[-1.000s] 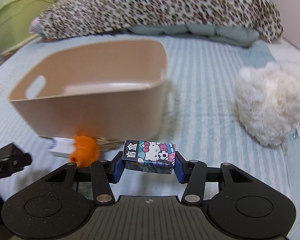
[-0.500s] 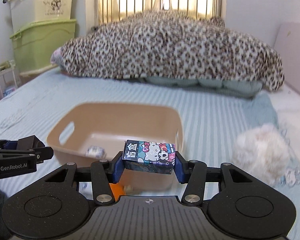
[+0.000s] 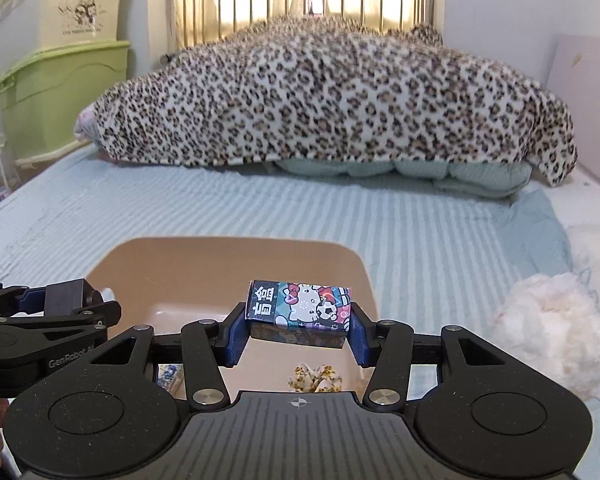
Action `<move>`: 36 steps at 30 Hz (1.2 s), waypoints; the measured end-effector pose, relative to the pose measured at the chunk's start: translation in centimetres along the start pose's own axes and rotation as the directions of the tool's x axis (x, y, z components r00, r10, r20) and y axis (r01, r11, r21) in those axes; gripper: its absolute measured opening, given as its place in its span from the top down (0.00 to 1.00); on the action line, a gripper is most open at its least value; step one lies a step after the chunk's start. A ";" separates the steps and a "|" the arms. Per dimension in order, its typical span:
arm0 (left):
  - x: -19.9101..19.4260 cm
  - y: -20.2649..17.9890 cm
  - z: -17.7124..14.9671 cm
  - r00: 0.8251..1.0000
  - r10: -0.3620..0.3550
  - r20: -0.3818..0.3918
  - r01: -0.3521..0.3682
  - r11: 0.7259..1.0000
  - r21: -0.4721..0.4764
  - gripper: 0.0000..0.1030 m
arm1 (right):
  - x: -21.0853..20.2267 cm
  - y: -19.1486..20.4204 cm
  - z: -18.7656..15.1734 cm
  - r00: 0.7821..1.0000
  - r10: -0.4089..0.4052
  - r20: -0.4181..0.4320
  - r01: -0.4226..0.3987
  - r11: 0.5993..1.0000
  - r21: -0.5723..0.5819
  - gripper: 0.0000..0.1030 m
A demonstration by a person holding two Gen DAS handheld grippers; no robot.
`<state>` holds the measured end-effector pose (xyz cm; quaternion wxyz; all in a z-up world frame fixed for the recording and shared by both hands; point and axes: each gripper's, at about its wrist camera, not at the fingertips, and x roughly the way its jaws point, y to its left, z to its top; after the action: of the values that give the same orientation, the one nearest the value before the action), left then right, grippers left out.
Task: Organize objects
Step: 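Release the black box from left tool while right tool releases Hello Kitty box into basket, then grasp the orange flower item with left tool while right tool grasps green snack bag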
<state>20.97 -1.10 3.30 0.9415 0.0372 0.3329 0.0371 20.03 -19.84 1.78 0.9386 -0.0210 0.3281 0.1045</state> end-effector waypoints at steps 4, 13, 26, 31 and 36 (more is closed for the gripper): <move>2.4 -0.3 -0.2 0.998 -0.008 -0.058 0.010 0.999 0.032 0.48 | 2.5 0.4 -0.8 0.999 0.001 -0.054 -0.002 1.000 -0.008 0.54; 4.1 -0.2 -1.6 0.992 -0.031 -0.122 0.036 0.999 0.041 0.48 | 4.9 1.3 -1.5 0.992 0.001 -0.130 -0.006 0.999 -0.041 0.45; -3.9 0.9 -0.2 0.999 -0.049 0.002 0.049 0.998 0.048 0.16 | -2.8 0.3 -1.2 1.000 0.015 -0.021 -0.015 1.000 -0.011 0.10; -6.1 1.7 -1.5 0.998 -0.067 -0.007 0.068 0.996 0.061 0.13 | -5.1 0.5 -2.6 1.000 0.016 -0.014 -0.017 1.000 -0.021 0.03; -6.8 2.9 -3.7 0.996 -0.074 -0.047 0.076 0.996 0.052 0.13 | -5.5 0.7 -4.8 0.999 0.015 -0.044 -0.015 1.000 -0.011 0.00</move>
<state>13.25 1.27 4.89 0.9331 0.0492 0.3561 -0.0065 12.80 -20.67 1.44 0.9302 -0.0262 0.3482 0.1129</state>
